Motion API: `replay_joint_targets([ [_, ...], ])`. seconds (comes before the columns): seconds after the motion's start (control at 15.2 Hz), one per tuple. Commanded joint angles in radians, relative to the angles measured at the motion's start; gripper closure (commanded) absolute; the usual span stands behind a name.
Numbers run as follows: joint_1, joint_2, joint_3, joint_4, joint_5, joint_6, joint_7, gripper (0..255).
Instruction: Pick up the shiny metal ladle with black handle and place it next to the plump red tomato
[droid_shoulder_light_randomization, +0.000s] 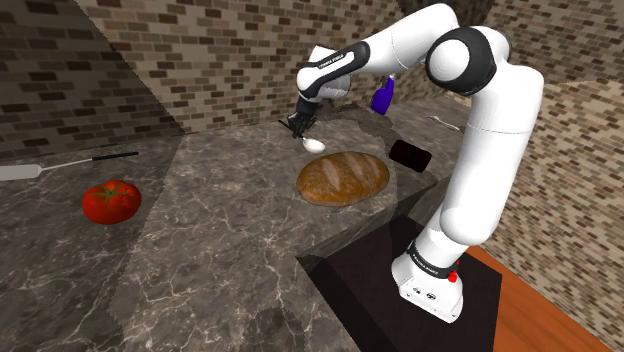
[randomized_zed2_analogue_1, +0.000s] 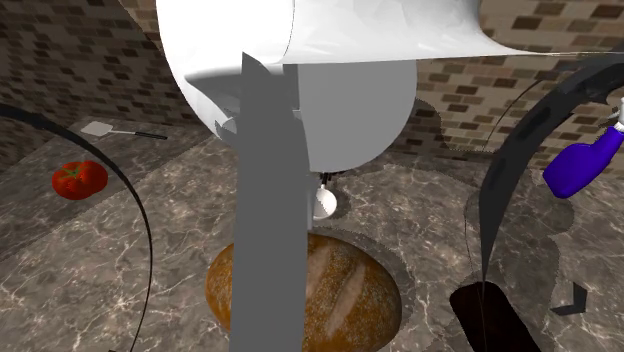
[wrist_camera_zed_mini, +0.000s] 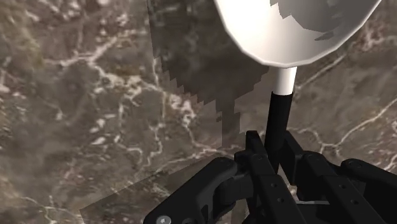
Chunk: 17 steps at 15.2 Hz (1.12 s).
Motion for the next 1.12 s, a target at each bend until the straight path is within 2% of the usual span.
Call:
replay_joint_targets([
  [0.0, 0.001, -0.011, -0.002, 0.005, -0.005, -0.018, 0.004, 255],
  [1.06, 0.007, -0.105, -0.013, 0.103, -0.045, -0.205, 0.042, 255],
])
